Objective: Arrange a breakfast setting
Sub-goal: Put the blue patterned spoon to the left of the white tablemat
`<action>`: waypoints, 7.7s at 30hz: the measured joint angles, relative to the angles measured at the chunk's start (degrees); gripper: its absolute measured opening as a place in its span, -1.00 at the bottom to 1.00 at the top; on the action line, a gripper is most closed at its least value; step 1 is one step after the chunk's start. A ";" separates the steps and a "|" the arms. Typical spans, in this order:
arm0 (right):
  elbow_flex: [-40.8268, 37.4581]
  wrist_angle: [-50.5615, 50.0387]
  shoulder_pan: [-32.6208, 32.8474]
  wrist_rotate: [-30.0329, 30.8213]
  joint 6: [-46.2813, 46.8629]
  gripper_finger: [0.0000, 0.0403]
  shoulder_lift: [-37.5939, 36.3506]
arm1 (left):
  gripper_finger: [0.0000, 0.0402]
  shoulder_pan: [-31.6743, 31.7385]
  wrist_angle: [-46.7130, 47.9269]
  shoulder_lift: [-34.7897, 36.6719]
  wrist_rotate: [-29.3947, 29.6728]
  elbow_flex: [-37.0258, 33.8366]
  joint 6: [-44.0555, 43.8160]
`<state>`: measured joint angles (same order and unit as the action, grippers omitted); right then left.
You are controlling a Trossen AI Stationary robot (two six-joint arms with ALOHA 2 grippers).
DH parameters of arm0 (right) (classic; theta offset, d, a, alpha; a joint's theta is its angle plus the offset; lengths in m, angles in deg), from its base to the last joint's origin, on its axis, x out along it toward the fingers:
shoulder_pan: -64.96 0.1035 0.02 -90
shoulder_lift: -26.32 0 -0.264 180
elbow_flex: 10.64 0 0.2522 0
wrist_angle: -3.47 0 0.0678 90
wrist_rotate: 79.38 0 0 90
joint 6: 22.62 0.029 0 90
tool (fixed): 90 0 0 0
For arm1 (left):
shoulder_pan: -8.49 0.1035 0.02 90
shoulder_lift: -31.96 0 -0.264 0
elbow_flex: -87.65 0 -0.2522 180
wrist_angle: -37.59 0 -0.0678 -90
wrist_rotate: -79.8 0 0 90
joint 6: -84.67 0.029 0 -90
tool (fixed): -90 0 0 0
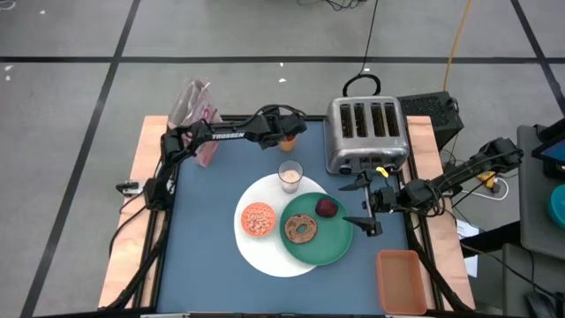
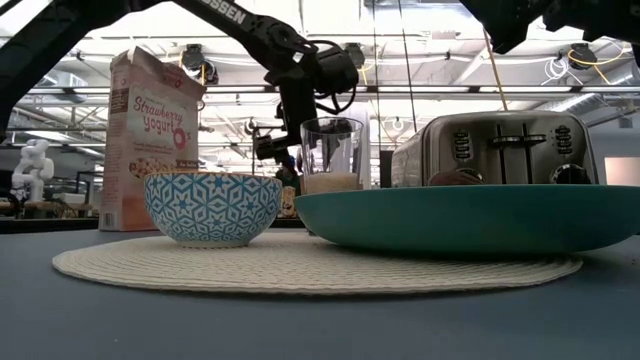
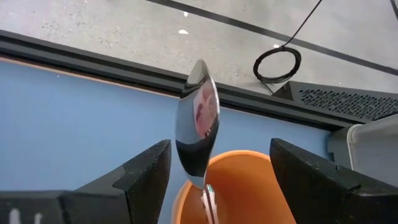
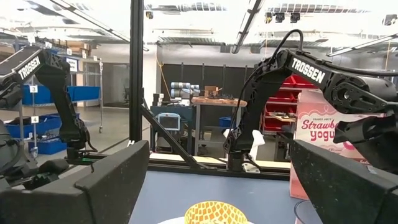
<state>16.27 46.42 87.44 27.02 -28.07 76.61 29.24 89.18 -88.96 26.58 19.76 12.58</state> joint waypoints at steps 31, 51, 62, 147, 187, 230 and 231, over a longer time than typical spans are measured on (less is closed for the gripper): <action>0.00 0.01 0.00 -0.02 0.04 0.91 0.01 | -0.39 -0.11 0.14 0.00 -0.09 0.00 0.32; 0.00 0.00 0.00 -0.02 0.04 0.91 0.01 | -0.55 -0.11 0.15 0.00 -0.04 0.00 0.16; 0.00 0.00 0.00 -0.02 0.04 0.91 -0.01 | -0.82 -0.11 0.04 0.00 0.82 0.00 -0.01; 0.00 0.00 0.00 -0.02 0.04 0.91 0.01 | -0.91 -7.58 36.47 4.71 5.39 24.17 13.52; 0.00 0.01 0.01 -0.04 1.33 0.91 -0.01 | -0.91 -38.92 48.96 35.06 0.18 -21.86 -31.55; 0.00 -0.10 0.00 0.00 1.29 0.91 0.00 | -0.91 -51.08 14.07 35.43 -8.87 -51.04 -53.66; 0.00 -0.09 0.00 0.00 1.29 0.91 -0.01 | -0.91 -50.99 13.85 35.43 -8.85 -51.70 -53.65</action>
<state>16.27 46.33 87.44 27.02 -26.78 76.60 -21.76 103.03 -53.53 17.72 -31.94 -41.07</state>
